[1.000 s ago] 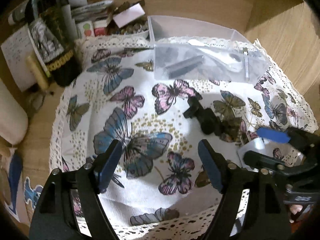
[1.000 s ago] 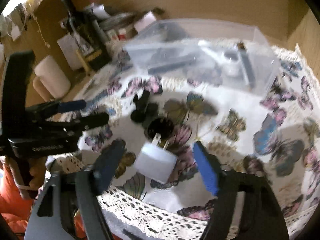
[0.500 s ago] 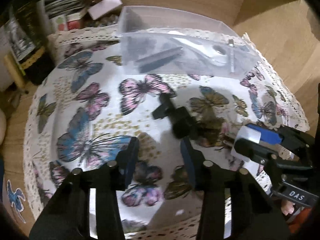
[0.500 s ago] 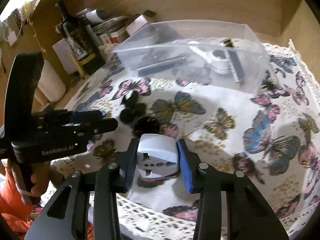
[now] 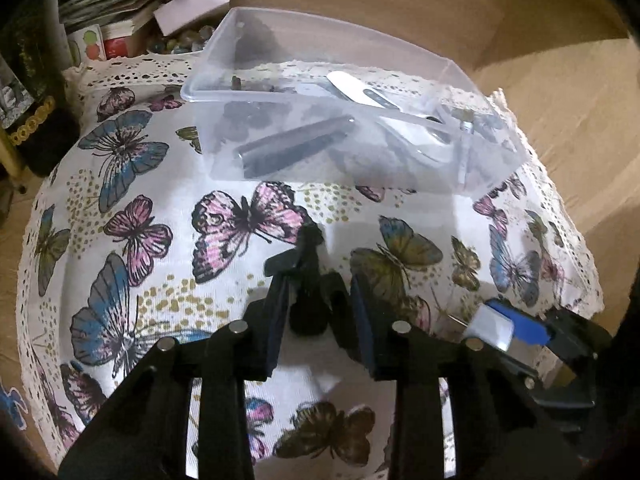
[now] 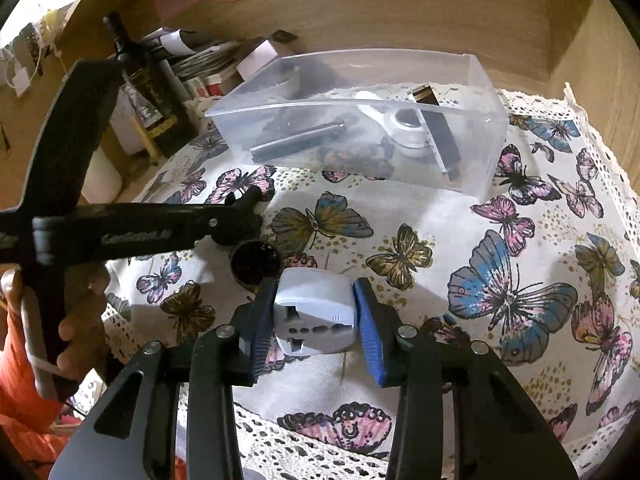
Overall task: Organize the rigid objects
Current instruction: 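Grasp the small black item with the left tool while the right tool lifts the adapter, then carry the black item and white adapter over the clear box with both tools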
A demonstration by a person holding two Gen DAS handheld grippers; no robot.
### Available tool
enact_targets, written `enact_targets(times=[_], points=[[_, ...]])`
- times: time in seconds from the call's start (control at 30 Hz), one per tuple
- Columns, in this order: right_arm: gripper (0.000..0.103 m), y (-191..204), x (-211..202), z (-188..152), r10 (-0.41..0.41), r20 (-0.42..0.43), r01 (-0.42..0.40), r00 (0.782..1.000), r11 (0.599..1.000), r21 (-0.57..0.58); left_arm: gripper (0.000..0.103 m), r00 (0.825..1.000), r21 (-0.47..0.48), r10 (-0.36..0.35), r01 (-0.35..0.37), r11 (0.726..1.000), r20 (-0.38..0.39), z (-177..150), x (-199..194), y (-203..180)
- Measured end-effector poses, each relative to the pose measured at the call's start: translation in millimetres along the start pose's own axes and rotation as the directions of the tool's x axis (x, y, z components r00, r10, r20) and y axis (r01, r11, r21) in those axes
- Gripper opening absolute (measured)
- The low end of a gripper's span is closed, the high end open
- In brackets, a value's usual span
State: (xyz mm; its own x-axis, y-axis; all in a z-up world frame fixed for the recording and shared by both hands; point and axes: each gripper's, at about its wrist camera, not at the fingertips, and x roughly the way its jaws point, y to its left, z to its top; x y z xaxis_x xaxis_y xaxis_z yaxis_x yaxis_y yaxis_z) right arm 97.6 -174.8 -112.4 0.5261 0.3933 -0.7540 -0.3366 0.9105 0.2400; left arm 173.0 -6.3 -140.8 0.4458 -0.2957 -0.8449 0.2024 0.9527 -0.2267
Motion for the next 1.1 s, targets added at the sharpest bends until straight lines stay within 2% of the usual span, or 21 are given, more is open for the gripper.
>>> enact_targets(times=[0.17, 0.47, 0.77, 1.1], points=[[0.036, -3, -2, 2, 0.014, 0.011, -0.014, 1.000, 1.000, 0.001, 0.031, 0.999, -0.032, 0.032, -0.032, 0.999, -0.008, 13, 12, 7], [0.036, -7, -7, 9, 0.010, 0.038, -0.010, 0.999, 1.000, 0.005, 0.030, 0.998, -0.002, 0.046, -0.046, 0.999, 0.031, 13, 9, 2], [0.036, -5, -20, 36, -0.020, 0.124, 0.023, 0.992, 0.999, -0.024, 0.030, 0.991, 0.036, 0.057, -0.062, 0.997, 0.125, 11, -26, -2], [0.036, -1, -24, 80, -0.016, 0.207, 0.032, 0.978, 0.997, -0.076, 0.030, 0.967, 0.059, 0.026, -0.042, 0.997, 0.252, 28, -68, -10]])
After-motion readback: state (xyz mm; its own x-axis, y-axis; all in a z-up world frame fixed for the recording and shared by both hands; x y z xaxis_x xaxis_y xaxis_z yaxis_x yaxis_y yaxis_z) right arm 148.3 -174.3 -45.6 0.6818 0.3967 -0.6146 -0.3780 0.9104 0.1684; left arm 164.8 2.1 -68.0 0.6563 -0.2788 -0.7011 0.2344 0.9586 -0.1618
